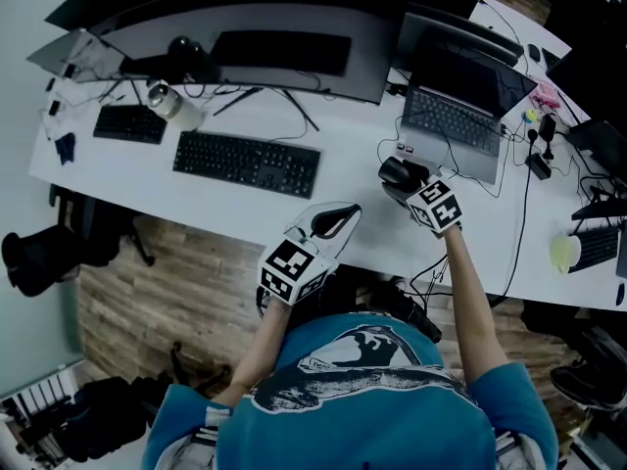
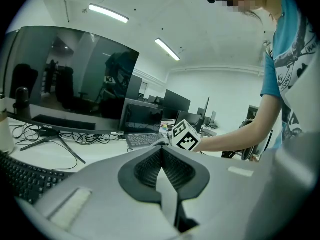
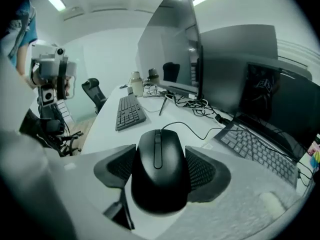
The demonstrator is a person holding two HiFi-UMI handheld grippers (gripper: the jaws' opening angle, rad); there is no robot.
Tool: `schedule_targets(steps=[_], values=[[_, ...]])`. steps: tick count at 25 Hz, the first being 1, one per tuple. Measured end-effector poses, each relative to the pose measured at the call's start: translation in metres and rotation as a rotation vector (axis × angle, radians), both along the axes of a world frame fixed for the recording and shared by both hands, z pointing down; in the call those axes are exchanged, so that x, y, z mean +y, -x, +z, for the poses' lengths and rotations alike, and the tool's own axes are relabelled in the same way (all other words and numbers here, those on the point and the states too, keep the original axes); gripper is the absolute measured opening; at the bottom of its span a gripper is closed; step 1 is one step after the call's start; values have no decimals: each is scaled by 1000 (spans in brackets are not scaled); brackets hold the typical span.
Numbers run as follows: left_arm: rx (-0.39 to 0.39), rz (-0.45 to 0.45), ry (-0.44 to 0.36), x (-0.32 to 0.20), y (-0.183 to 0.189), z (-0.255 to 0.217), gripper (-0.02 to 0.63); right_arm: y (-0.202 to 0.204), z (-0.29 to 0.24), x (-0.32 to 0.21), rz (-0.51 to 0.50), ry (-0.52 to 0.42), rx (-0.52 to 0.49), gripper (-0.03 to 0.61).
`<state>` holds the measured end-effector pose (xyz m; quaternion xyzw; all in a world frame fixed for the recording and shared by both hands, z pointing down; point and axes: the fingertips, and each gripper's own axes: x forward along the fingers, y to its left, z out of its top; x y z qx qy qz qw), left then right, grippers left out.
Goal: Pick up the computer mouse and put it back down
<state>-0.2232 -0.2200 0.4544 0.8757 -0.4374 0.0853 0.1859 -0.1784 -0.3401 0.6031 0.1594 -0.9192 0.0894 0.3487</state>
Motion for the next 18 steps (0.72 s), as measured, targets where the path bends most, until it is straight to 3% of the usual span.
schedule_targets(steps=[9, 18], values=[[3, 47, -10, -12, -34, -4, 12, -41, -87, 26, 109, -81, -194, 307], [-3, 100, -21, -19, -78, -9, 12, -103, -154, 55, 212, -176, -292, 307]])
